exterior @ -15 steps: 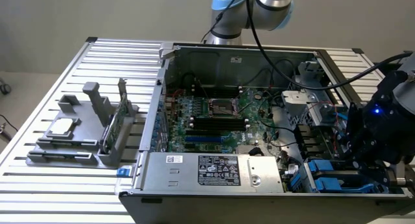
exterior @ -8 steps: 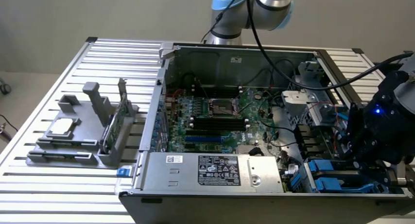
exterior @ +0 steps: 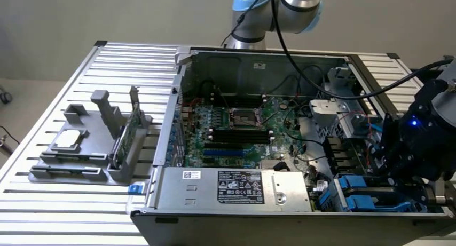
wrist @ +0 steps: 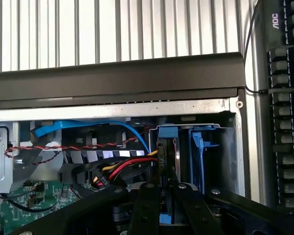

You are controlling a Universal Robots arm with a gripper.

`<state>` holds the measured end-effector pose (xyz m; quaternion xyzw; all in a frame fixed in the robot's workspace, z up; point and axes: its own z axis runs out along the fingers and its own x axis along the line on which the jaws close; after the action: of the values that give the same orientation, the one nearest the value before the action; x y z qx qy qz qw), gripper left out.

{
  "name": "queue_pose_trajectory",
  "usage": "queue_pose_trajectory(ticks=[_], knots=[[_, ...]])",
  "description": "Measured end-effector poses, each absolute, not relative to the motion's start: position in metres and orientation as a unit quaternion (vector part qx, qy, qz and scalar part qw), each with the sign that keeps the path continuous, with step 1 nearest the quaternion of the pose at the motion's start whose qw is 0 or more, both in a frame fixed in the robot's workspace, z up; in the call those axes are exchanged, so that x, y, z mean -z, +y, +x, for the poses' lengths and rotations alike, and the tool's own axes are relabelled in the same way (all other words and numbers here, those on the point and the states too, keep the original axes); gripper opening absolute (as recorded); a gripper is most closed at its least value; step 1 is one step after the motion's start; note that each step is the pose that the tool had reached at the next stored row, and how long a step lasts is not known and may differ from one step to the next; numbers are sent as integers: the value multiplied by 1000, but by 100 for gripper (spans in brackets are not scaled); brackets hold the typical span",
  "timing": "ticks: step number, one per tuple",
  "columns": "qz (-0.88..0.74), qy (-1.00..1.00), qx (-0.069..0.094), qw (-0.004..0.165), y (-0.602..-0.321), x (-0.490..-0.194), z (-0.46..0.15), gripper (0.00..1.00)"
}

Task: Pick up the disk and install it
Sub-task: 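Insert the first disk wire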

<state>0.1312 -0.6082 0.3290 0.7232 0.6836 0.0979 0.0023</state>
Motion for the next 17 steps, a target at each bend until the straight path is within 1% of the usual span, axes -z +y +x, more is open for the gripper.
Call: queue_pose_trajectory(ticks=[4,5,6,7,8,17], knots=[[723,683,-98,3,-608,-329,131,16],[723,683,-99,2,-608,-328,131,18],[723,683,-98,2,-608,-329,131,24],[723,683,-98,2,-608,-331,131,24],[723,683,-98,2,-608,-334,131,31],[724,683,-98,2,-609,-370,131,31]])
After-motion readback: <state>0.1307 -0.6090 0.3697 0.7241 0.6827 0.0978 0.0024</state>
